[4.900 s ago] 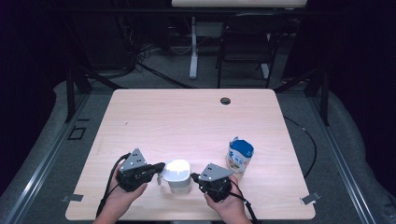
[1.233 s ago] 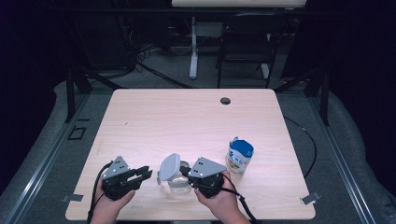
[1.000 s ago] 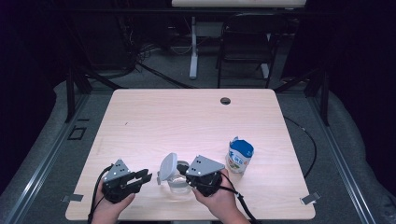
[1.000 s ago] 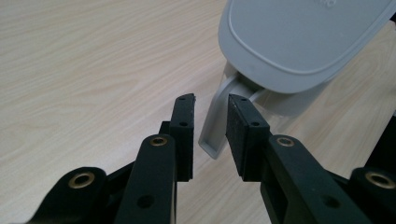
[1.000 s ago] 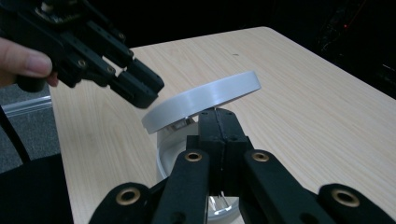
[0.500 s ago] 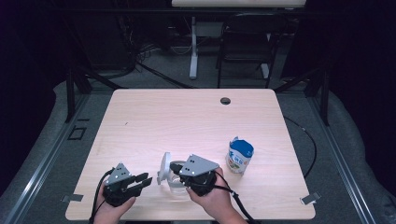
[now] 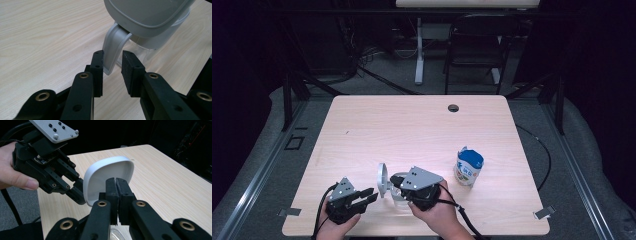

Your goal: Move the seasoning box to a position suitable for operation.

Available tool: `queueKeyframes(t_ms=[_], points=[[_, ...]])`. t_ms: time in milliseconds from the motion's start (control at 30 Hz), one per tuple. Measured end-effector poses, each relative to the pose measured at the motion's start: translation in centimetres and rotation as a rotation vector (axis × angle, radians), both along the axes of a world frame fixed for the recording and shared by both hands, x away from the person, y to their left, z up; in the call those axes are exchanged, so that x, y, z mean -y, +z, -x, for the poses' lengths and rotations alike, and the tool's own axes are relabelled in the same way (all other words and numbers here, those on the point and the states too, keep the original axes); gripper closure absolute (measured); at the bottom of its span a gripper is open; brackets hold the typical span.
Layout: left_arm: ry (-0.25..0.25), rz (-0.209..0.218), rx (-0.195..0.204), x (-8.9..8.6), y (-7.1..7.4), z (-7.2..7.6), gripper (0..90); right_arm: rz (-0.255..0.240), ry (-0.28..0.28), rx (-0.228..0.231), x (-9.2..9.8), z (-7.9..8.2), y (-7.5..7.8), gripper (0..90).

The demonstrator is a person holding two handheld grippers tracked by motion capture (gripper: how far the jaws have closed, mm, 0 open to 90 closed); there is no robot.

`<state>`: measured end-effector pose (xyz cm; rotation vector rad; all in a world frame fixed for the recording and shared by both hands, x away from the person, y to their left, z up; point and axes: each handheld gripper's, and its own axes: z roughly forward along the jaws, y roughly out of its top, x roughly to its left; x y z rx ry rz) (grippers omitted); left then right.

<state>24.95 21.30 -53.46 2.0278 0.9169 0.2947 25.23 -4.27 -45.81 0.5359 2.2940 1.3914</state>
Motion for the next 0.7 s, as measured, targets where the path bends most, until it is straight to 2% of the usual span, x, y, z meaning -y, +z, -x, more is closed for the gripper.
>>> queueKeyframes(t_ms=[233, 433, 500, 700], points=[[-0.010, -0.002, 0.000, 0.5, -0.2, -0.3, 69.6, -0.006, -0.034, 0.003, 1.3, 0.2, -0.1, 77.1], [-0.014, -0.002, -0.001, 0.9, -0.3, -0.6, 69.7, -0.016, -0.064, 0.012, 2.6, 0.6, -0.3, 73.4], [-0.017, -0.010, 0.007, 1.0, -0.3, -0.7, 71.5, -0.018, -0.077, 0.021, 3.4, 0.9, -0.3, 68.9], [-0.019, -0.012, 0.004, 1.2, -0.3, -0.9, 75.2, -0.037, -0.121, 0.005, 5.0, 1.1, -0.9, 65.4]])
